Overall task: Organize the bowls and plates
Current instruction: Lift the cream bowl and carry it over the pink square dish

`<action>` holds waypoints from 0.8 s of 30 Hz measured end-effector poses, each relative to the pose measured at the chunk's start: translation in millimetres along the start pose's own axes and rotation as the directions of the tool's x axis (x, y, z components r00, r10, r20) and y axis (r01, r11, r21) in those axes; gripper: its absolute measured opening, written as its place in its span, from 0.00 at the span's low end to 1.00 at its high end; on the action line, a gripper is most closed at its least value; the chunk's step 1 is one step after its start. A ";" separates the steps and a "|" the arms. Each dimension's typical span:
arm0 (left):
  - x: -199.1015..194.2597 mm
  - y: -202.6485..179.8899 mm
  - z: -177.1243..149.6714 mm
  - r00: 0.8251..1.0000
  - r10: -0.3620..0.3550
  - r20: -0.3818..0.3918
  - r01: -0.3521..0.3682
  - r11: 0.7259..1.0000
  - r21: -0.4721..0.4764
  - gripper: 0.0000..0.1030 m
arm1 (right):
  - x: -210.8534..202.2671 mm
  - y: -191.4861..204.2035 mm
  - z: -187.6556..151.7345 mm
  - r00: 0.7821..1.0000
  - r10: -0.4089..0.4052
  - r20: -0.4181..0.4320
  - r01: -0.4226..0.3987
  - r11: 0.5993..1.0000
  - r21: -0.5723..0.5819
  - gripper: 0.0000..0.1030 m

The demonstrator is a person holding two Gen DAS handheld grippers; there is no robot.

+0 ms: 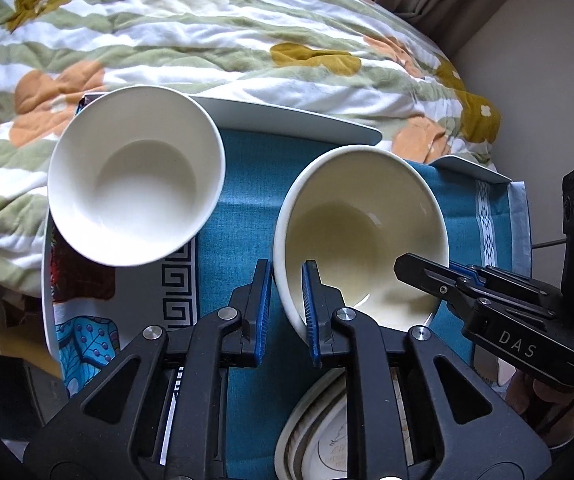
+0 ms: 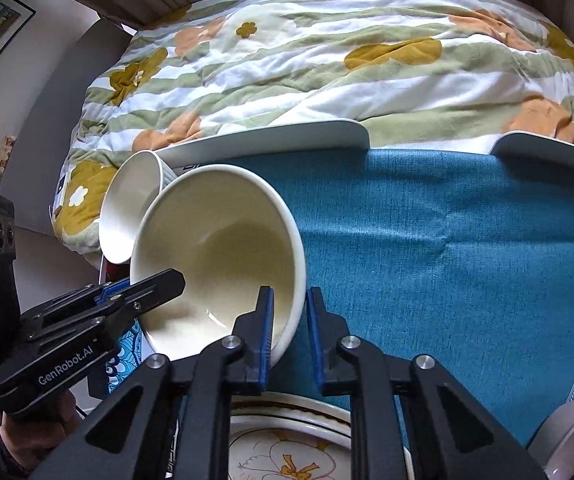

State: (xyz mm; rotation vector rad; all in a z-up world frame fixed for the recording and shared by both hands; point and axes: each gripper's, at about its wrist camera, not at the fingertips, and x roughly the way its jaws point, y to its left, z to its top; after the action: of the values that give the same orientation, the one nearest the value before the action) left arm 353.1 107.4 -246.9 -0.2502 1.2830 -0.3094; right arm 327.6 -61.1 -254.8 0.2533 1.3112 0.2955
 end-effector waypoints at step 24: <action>-50.1 -204.3 -89.8 0.994 -0.056 0.096 0.041 0.987 0.153 0.13 | -167.7 -95.9 -95.4 0.976 -0.012 0.216 -0.002 0.998 0.065 0.15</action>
State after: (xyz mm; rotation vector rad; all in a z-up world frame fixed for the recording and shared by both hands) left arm 236.2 -65.9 -153.9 -0.1658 1.1496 -0.4287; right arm 203.3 -208.5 -158.7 0.3279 1.1063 0.2143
